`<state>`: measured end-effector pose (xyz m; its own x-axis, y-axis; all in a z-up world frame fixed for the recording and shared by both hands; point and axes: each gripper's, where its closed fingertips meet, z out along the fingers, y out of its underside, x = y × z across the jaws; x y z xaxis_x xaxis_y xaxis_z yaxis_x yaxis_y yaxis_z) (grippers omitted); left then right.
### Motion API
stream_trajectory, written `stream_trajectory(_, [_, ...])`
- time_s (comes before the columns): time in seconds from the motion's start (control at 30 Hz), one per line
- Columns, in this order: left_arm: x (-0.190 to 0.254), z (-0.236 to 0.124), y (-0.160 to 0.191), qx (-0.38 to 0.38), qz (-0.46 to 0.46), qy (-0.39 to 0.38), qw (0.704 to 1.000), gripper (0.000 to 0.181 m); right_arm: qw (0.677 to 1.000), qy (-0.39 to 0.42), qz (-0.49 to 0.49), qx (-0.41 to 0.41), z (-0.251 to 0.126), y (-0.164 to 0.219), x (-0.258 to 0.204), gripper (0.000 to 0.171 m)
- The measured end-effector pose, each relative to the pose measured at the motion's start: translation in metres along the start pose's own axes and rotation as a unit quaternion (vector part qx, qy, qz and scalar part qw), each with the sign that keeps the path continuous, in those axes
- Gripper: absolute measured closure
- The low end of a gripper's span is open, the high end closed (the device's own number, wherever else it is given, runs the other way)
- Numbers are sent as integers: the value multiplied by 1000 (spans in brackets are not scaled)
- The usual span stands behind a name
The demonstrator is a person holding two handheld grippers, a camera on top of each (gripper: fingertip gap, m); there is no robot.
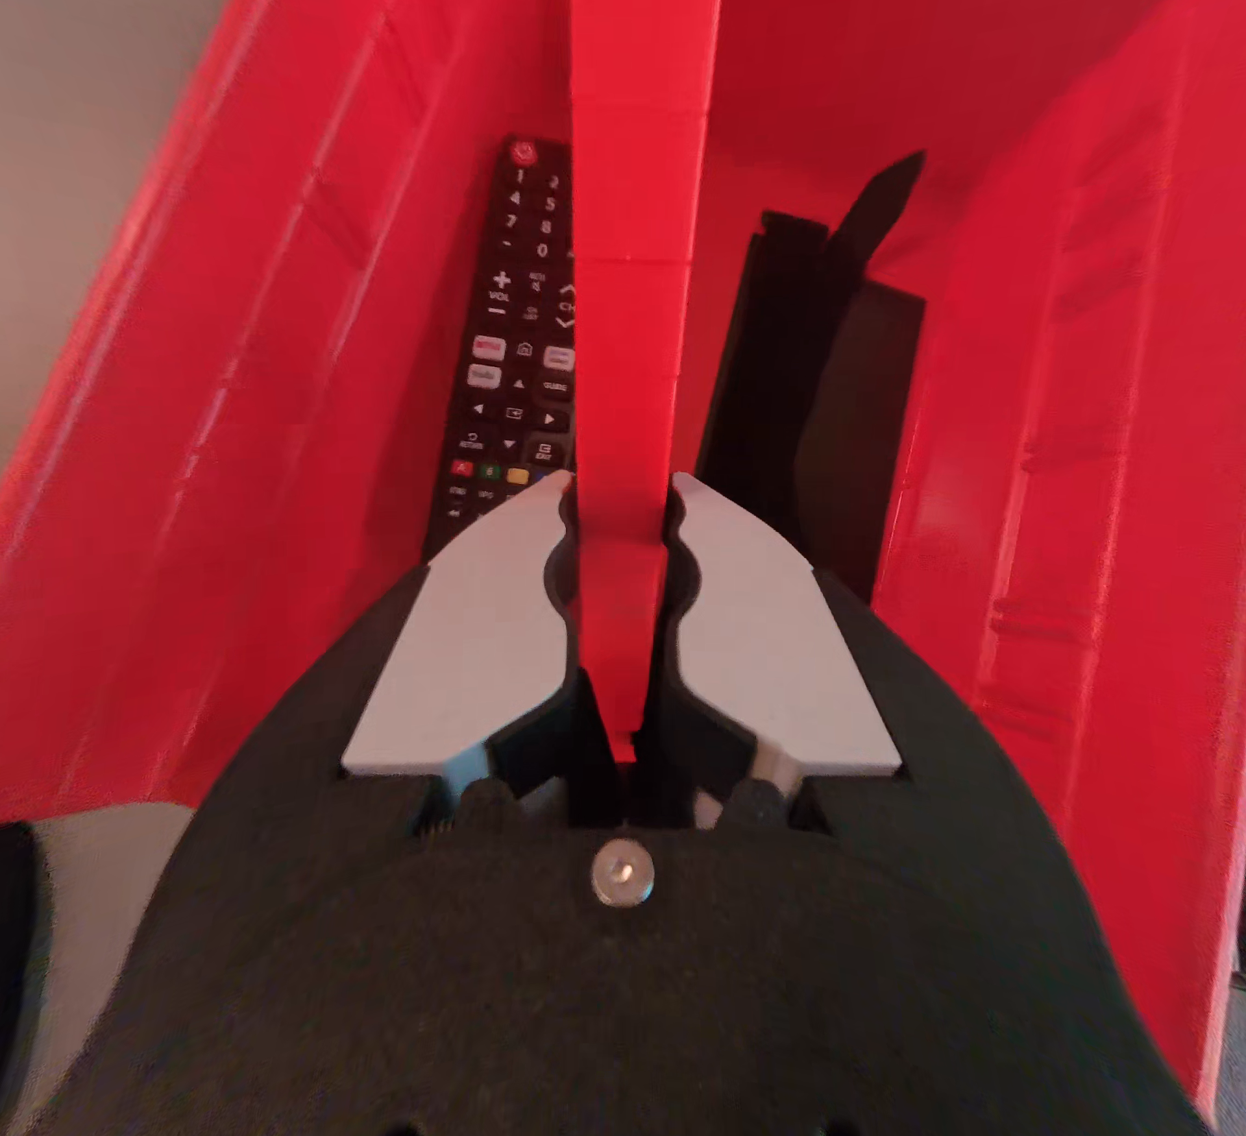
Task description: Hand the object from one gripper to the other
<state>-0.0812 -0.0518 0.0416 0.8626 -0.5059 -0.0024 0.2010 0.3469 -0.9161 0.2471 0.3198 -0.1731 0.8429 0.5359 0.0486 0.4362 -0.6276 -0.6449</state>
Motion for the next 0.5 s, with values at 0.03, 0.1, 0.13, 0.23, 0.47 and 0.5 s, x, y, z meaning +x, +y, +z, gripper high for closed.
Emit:
stream_trajectory(0.03, [-1, -1, 1, -5, 2, 0, 1000, 102, 1000, -2, 0, -15, 4, 1, 0, 148])
stream_trajectory(0.1, [-2, -3, 0, -10, 11, -4, 1000, 102, 999, -5, 0, -41, 11, 1, 1, 148])
stream_trajectory(0.13, [-3, -4, -1, -9, 17, -5, 1000, 102, 999, -6, 3, -53, 15, 2, 2, 148])
stream_trajectory(0.23, [-2, -6, -3, -4, 22, -3, 1000, 106, 996, -20, 17, -83, 26, 4, 2, 148])
stream_trajectory(0.47, [-11, -8, 5, -36, 1, -17, 999, 108, 993, -17, 31, -113, 40, 8, 7, 148])
stream_trajectory(0.5, [-13, -9, 6, -39, -4, -19, 999, 108, 995, -17, 34, -91, 37, 3, 6, 146])
